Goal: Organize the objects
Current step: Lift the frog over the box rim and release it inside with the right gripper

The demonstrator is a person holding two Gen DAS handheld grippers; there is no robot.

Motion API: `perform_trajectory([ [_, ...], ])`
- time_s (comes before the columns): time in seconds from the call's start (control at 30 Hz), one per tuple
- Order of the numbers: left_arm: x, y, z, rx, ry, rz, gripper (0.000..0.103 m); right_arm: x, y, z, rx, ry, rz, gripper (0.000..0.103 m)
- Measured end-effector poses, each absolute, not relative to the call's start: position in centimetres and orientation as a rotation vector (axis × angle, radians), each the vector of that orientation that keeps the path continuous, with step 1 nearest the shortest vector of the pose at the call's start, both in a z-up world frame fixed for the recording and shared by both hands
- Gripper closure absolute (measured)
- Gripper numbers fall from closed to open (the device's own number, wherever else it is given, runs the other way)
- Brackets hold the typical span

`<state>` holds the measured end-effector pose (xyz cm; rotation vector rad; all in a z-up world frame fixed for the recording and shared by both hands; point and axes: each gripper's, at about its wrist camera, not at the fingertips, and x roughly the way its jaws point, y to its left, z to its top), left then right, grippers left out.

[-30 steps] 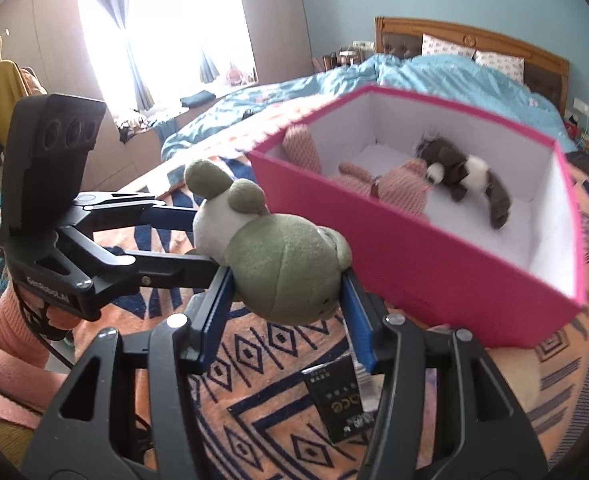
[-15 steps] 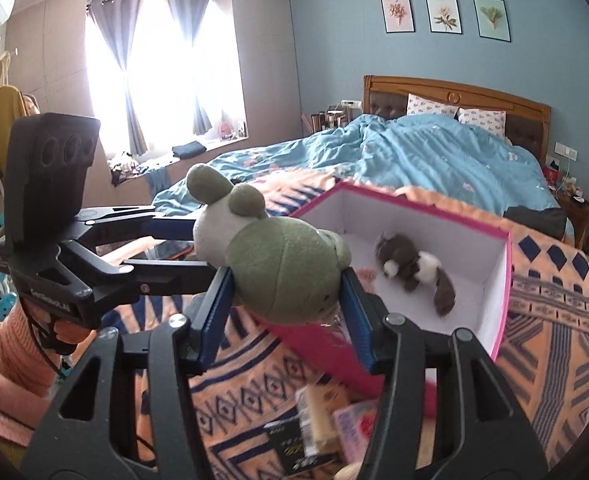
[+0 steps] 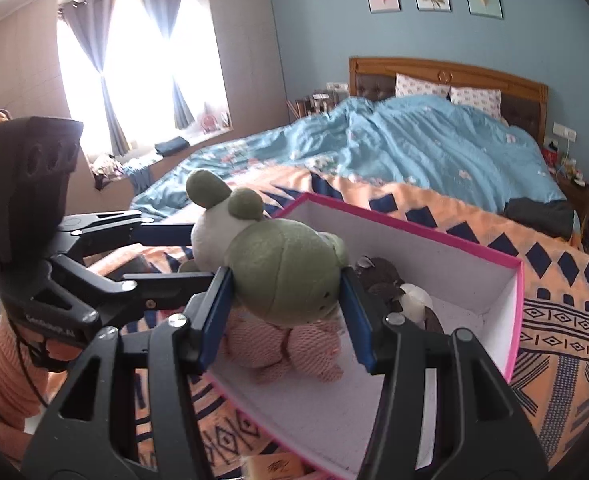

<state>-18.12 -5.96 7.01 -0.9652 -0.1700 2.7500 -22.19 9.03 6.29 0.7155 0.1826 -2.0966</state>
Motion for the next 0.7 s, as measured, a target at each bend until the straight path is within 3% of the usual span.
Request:
perform_trajectory([
  [0.33,-21.0,-6.9,4.1,-1.08,-0.25,2.77,0.033,-26.7,7.6,3.7,0.881,0.145,-2.139,0.046],
  [0.7,-19.7,-6.6,4.0,-1.062,-0.188,2.826,0.031,-26.9,8.6,2.0,0.954,0.168,-2.171,0.046],
])
